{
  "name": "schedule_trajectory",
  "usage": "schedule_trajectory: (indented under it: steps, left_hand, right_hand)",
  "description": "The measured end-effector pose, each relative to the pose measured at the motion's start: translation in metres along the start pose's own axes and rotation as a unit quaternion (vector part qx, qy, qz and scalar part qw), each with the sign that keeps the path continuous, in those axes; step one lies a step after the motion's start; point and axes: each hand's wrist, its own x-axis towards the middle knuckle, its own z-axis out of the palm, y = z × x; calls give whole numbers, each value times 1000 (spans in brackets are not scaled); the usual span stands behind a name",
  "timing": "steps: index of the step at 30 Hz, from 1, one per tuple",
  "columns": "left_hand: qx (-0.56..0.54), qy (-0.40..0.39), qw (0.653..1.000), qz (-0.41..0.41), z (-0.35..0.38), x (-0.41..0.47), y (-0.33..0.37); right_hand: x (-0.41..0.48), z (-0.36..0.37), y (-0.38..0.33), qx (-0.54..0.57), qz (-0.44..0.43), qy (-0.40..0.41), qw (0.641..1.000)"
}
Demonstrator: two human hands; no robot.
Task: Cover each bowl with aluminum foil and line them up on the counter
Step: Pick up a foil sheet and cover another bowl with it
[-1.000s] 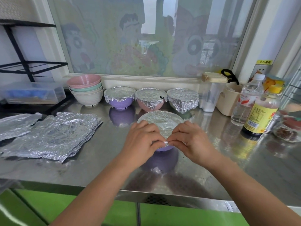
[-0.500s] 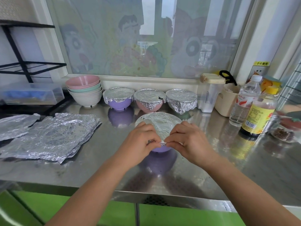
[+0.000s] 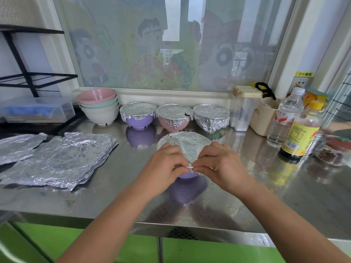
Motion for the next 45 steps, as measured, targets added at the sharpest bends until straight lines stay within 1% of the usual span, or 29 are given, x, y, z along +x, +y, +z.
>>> schedule_trajectory:
  steps: [4, 8, 11, 15, 21, 25, 30, 37, 41, 45]
  left_hand:
    - [-30, -3, 999, -18, -9, -2, -9]
    - [-51, -6, 998, -22, -15, -5, -16]
    - [-35, -3, 999, -18, -13, -5, -9]
    - [33, -2, 999, 20, 1, 0, 3]
    - [17, -4, 1000, 15, -6, 0, -8]
    - [16, 12, 1000, 5, -4, -2, -10]
    - [60, 11, 998, 21, 10, 1, 2]
    - [19, -1, 1000, -4, -3, 1, -9]
    - [21, 9, 1000, -3, 0, -1, -3]
    - [43, 31, 999, 0, 11, 2, 7]
  right_hand:
    - [-9, -4, 9, 29, 9, 11, 999]
    - [-7, -5, 6, 3, -7, 11, 1000]
    - [-3, -5, 1, -25, -13, 15, 999]
    - [-1, -2, -8, -37, -22, 12, 999]
    - [-9, -9, 7, -29, 10, 22, 999]
    - [-6, -8, 8, -37, 2, 24, 999]
    - [-3, -7, 2, -48, -13, 11, 999]
    - [-9, -12, 18, -21, 6, 3, 1000]
    - [-3, -10, 13, -29, -3, 9, 1000]
    - [2, -10, 5, -43, -17, -3, 999]
